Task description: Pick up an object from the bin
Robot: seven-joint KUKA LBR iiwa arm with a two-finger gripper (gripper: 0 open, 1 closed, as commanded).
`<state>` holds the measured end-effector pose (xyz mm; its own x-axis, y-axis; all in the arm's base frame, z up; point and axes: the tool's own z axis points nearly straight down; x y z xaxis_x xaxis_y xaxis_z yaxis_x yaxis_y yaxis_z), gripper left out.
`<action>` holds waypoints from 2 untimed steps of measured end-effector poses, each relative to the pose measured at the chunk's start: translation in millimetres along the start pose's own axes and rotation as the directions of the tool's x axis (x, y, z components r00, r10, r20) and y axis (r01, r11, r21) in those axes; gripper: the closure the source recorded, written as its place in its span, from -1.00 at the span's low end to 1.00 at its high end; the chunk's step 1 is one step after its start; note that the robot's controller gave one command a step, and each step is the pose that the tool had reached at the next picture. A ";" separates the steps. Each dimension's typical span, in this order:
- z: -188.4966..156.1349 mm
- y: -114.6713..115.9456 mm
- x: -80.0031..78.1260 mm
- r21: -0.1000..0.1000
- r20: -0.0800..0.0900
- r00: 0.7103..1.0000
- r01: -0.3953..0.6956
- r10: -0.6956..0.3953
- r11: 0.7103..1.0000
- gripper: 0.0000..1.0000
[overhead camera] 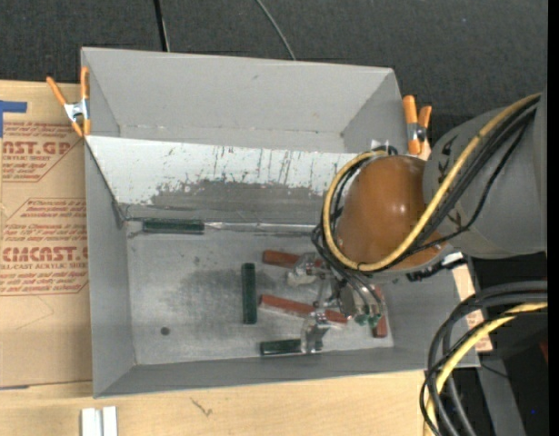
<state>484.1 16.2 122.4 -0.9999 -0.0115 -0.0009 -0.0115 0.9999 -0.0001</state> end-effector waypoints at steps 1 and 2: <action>39.9 19.9 -3.7 0.003 -0.006 0.931 -0.364 0.364 0.931 -1.00; 45.5 6.8 -8.5 -0.012 0.027 0.971 -0.237 0.237 0.972 1.00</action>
Offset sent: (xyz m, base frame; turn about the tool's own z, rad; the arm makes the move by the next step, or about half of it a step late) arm 0.0000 0.0030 -0.0524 0.2411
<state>492.6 23.1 76.9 -0.9738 0.2256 -0.0278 0.2253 0.9742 0.0126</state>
